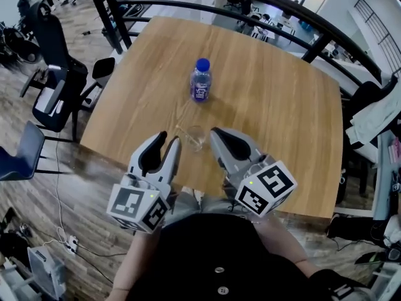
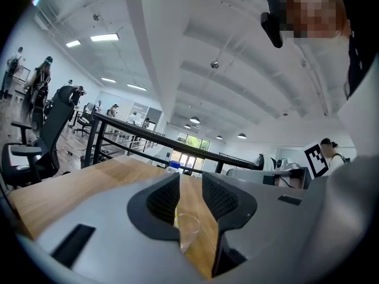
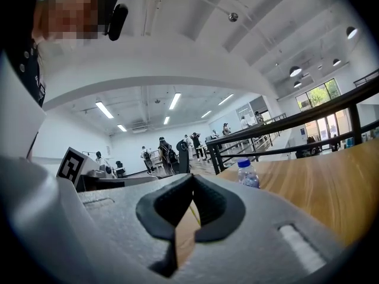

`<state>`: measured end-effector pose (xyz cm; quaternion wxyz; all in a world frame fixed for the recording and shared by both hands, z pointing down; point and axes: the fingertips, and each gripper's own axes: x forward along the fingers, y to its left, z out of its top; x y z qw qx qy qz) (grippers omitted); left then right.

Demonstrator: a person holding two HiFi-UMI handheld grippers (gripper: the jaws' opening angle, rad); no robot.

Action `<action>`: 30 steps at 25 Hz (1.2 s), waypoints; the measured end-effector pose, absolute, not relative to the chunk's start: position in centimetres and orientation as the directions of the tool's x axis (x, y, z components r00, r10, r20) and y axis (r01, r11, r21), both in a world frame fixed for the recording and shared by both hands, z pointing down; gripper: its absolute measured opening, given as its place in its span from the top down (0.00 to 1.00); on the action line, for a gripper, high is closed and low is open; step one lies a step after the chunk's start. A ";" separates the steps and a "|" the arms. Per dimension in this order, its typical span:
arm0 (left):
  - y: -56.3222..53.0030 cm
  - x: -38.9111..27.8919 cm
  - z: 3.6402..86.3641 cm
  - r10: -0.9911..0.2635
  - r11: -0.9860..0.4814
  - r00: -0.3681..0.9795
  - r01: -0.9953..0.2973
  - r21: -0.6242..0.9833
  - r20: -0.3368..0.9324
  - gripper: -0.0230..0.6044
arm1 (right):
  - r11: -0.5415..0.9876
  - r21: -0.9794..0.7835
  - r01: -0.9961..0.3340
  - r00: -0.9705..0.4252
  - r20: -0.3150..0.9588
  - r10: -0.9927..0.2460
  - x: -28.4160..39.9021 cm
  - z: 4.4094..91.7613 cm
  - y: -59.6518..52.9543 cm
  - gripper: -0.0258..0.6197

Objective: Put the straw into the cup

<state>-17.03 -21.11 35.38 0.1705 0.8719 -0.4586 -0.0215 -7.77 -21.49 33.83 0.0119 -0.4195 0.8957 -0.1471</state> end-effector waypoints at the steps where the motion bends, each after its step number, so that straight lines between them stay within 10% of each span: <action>1: -20.9 -17.0 35.5 -0.806 -0.521 0.579 -0.793 0.316 0.122 0.77 | 0.609 -0.273 -0.745 -0.652 0.103 -0.751 -7.9 33.8 -21.4 0.96; 30: -19.8 -17.2 38.2 -0.791 -0.506 0.580 -0.799 0.326 0.194 0.92 | 0.678 -0.228 -0.699 -0.713 0.152 -0.684 -10.2 35.2 -20.5 0.96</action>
